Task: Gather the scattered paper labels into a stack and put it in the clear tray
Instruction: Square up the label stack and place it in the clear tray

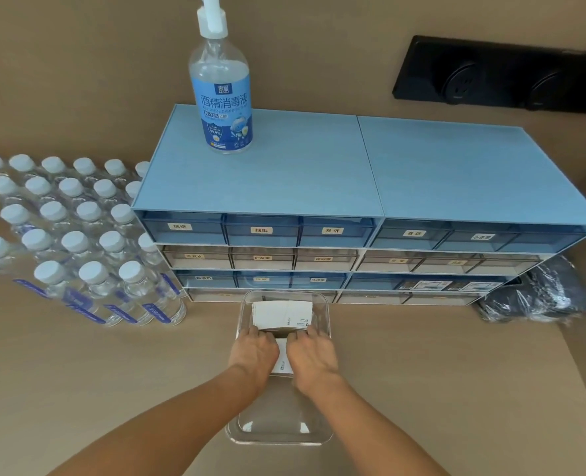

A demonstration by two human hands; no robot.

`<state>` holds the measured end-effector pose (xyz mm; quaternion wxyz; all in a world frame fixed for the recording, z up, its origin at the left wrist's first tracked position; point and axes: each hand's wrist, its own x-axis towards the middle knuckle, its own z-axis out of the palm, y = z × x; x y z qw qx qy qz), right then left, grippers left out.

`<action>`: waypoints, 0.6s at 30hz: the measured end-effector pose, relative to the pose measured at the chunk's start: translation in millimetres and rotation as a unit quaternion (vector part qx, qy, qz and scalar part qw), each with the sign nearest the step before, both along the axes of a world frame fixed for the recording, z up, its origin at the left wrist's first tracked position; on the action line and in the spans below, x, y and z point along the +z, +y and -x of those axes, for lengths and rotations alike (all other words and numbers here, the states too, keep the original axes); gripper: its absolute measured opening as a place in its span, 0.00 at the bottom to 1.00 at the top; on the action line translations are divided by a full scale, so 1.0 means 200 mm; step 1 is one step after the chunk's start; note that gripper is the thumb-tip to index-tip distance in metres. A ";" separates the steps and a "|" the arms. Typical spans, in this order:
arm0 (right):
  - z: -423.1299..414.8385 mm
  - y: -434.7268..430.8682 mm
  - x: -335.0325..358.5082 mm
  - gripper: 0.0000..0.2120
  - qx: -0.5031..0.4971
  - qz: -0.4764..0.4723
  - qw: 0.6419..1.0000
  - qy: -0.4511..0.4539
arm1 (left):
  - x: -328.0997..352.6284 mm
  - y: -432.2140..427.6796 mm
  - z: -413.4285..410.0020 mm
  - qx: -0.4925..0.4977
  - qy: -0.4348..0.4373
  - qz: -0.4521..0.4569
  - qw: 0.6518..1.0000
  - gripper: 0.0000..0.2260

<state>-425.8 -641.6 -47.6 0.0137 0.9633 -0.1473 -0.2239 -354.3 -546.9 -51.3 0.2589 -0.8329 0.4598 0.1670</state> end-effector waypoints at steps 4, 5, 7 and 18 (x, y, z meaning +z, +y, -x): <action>0.00 0.00 0.04 0.26 -0.016 -0.025 1.000 0.001 | 0.03 -0.01 0.04 0.001 -0.025 -0.024 0.999 0.21; -0.01 0.00 0.04 0.27 -0.020 -0.031 0.999 0.000 | 0.04 -0.01 0.05 0.003 -0.029 -0.028 0.999 0.21; -0.01 -0.01 0.07 0.29 -0.026 -0.043 0.999 0.001 | 0.07 -0.01 0.07 0.013 -0.035 -0.026 0.999 0.22; 0.09 -0.05 0.35 0.22 -0.021 -0.110 0.993 -0.036 | 0.34 0.02 0.07 0.105 0.025 0.083 0.991 0.23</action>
